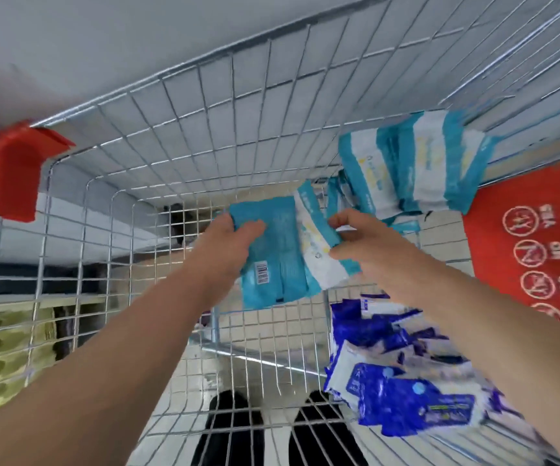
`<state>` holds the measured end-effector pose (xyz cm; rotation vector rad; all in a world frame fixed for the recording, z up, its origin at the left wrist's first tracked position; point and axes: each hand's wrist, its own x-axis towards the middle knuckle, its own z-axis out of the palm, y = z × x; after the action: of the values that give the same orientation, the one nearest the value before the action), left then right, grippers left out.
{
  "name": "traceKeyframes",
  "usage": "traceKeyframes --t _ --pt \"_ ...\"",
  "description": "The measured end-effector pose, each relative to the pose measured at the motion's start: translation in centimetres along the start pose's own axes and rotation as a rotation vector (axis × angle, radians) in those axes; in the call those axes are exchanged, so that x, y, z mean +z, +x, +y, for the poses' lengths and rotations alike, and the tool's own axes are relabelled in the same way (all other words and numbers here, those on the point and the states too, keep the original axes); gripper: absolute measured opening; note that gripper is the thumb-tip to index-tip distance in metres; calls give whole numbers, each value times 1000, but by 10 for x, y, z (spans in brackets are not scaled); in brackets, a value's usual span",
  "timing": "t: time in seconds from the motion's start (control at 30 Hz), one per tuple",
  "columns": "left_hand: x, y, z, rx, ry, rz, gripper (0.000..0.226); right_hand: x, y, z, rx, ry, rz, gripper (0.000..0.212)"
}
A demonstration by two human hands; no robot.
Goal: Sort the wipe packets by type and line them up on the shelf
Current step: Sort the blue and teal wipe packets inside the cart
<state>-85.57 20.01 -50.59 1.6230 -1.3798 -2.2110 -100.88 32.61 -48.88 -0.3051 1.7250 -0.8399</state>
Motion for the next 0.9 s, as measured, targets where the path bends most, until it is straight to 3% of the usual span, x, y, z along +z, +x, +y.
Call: traceKeyframes --t 0.1,0.23,0.33,0.4,0.47,0.67,0.9 --pt "39 -7 26 30 -87 -73 21 -47 -30 -20 -21 155 45 35" --pt "101 -8 56 41 -264 -132 17 -102 -42 -39 -128 282 267 30" --pt "154 6 68 26 -405 -3 10 -133 -26 -50 -246 324 508 28" --pt "180 20 67 45 -435 104 10 -144 -13 -51 -285 227 606 31" --pt "194 31 60 79 -329 168 18 -149 -6 -44 -308 66 584 37" --pt "179 38 52 104 40 162 41 -154 -13 -20 -346 -333 597 47" --pt "162 37 57 52 -104 184 38 -156 -10 -19 -423 -520 591 50"
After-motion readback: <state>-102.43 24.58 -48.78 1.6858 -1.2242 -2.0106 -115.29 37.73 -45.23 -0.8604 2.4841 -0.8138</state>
